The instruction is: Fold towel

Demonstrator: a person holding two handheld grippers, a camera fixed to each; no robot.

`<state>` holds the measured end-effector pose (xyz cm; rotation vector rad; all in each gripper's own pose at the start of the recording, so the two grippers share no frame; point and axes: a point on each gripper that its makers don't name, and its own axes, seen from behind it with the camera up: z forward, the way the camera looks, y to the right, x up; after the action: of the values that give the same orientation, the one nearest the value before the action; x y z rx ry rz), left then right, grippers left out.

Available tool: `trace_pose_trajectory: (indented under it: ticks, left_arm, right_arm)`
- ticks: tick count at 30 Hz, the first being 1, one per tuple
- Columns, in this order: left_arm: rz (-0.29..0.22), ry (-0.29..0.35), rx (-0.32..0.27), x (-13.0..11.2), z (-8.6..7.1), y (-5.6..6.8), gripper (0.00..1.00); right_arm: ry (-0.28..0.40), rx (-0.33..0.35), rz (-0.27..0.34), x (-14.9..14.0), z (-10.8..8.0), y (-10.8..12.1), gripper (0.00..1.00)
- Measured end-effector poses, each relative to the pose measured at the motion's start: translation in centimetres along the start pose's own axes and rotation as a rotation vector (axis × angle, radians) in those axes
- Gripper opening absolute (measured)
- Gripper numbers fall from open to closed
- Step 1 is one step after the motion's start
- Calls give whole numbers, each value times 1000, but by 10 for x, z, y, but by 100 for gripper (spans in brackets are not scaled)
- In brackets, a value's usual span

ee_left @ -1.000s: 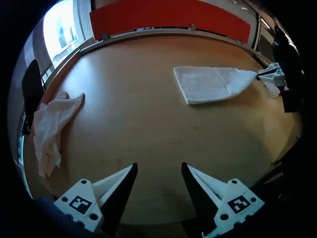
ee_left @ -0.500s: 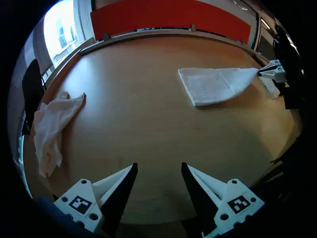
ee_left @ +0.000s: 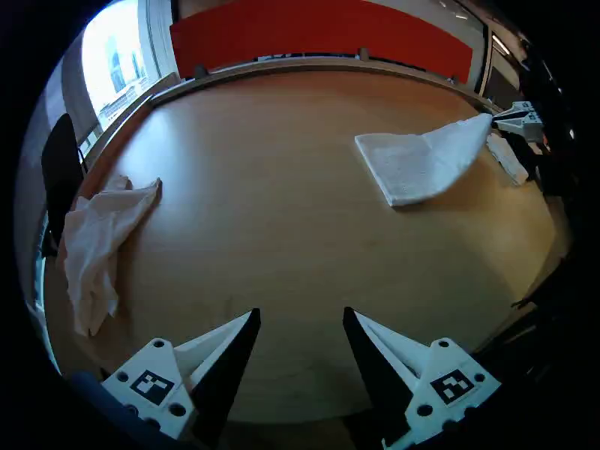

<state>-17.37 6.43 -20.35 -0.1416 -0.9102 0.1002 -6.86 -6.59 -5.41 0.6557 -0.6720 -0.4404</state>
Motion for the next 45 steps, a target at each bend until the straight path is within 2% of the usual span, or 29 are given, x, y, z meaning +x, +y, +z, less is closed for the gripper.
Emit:
trace_pose_trajectory:
  ticks: [6, 13, 27, 38, 42, 45]
  left_arm:
    - [-4, 2, -1, 0, -2, 0, 81]
    - [-9, 8, 4, -1, -5, -2, 81]
    - [-22, 8, 6, -4, -9, -3, 81]
    - [-52, 5, 28, -9, -15, -13, 81]
    - [-61, 2, 33, -11, -16, -16, 81]
    - [-64, -1, 35, -13, -16, -17, 81]
  right_arm:
    - [17, 18, -23, 13, 1, -7, 3]
    - [49, 61, -60, 37, 10, -27, 3]
    - [99, 182, -111, 80, 42, -83, 3]
    - [106, 278, -145, 93, 62, -126, 4]
    - [96, 296, -151, 91, 63, -132, 23]
    - [85, 299, -144, 86, 63, -132, 70]
